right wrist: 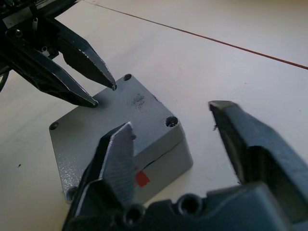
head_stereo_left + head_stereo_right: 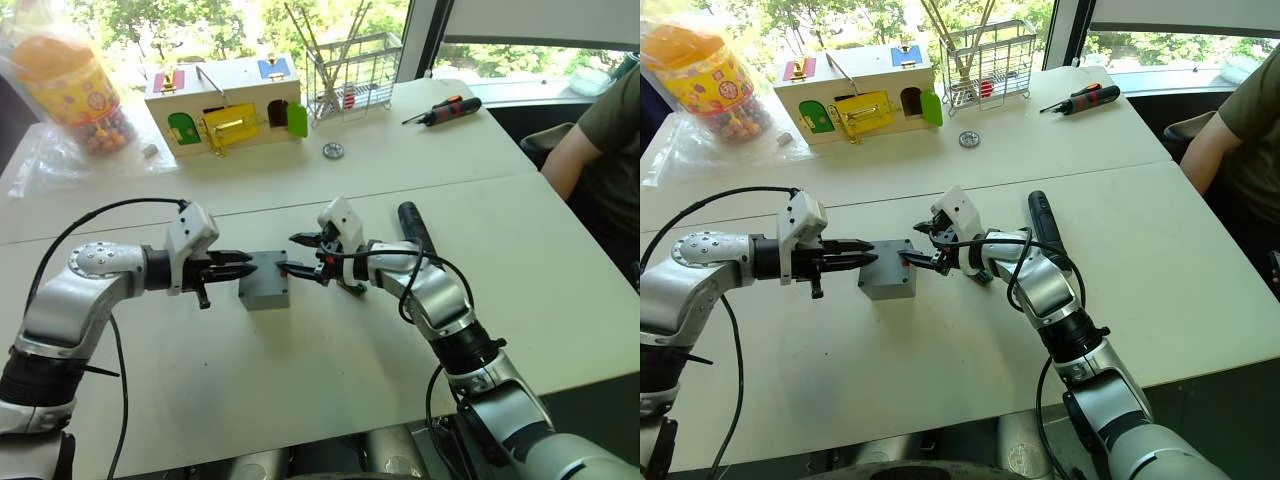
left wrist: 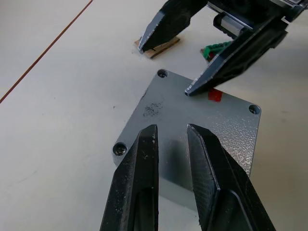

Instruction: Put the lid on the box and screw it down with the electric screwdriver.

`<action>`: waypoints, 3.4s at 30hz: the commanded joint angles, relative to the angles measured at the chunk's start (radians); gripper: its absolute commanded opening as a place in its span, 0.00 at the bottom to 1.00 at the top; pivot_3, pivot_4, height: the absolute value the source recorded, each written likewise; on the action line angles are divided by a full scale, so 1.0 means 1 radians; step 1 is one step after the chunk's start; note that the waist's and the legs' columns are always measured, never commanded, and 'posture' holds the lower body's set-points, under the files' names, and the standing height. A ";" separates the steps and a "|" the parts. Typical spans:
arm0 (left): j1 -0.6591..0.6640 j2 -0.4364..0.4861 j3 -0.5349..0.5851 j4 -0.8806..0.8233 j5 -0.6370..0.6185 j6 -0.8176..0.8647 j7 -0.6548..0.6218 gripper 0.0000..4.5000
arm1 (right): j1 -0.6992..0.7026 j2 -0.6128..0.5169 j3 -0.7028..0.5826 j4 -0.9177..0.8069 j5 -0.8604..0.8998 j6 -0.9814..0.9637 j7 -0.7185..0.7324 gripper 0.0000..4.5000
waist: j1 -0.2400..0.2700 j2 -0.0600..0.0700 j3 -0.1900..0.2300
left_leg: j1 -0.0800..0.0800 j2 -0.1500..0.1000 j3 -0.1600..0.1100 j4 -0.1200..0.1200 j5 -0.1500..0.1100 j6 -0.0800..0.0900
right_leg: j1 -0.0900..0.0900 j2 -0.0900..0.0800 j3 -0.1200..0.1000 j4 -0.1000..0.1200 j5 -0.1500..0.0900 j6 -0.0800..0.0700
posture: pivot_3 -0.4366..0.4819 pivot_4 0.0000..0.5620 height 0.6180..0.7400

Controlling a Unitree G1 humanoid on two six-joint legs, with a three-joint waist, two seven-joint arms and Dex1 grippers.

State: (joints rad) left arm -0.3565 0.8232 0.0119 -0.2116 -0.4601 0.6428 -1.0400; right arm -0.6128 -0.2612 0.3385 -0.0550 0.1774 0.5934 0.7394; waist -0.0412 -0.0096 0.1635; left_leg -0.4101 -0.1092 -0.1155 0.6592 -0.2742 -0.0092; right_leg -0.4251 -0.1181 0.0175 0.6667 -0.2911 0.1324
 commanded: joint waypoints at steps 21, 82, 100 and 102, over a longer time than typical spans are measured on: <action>-0.169 -0.061 -0.207 -0.135 0.047 -0.085 -0.090 0.21 | -0.224 -0.677 -0.189 -0.016 0.348 1.021 0.020 0.99 | 0.030 0.000 0.000 | -0.001 0.001 0.003 0.002 -0.001 0.002 | 0.001 -0.001 0.002 -0.002 0.000 0.000 | 0.48 0.27 1.00; -0.019 0.028 -0.072 -0.016 0.061 -0.045 -0.039 0.21 | 0.047 0.285 -0.231 -0.238 0.211 -0.178 -0.208 0.42 | -0.016 -0.001 -0.002 | -0.008 -0.001 -0.001 0.004 0.001 0.000 | -0.007 0.000 -0.001 0.003 0.002 0.003 | 0.48 0.27 1.00; 0.007 0.032 -0.078 -0.004 0.071 -0.056 -0.026 0.21 | 0.065 0.302 -0.153 -0.015 0.109 -0.432 -0.212 0.42 | -0.019 -0.001 -0.002 | -0.004 -0.001 -0.002 0.002 0.000 0.000 | -0.003 0.000 -0.001 0.002 0.002 0.003 | 0.48 0.27 1.00; 0.009 0.032 -0.077 -0.005 0.071 -0.057 -0.025 0.21 | 0.067 0.301 -0.147 0.002 0.097 -0.450 -0.215 0.42 | -0.019 -0.001 -0.002 | -0.004 -0.001 -0.002 0.002 0.000 0.000 | -0.003 0.000 -0.001 0.002 0.002 0.003 | 0.48 0.27 1.00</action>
State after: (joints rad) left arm -0.3542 0.8434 -0.0554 -0.2198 -0.4081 0.5793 -1.0674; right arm -0.5193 0.0212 0.1866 -0.0244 0.2780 0.1886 0.5247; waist -0.0601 -0.0105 0.1611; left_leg -0.4141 -0.1099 -0.1172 0.6616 -0.2737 -0.0096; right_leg -0.4282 -0.1178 0.0164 0.6688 -0.2888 0.1354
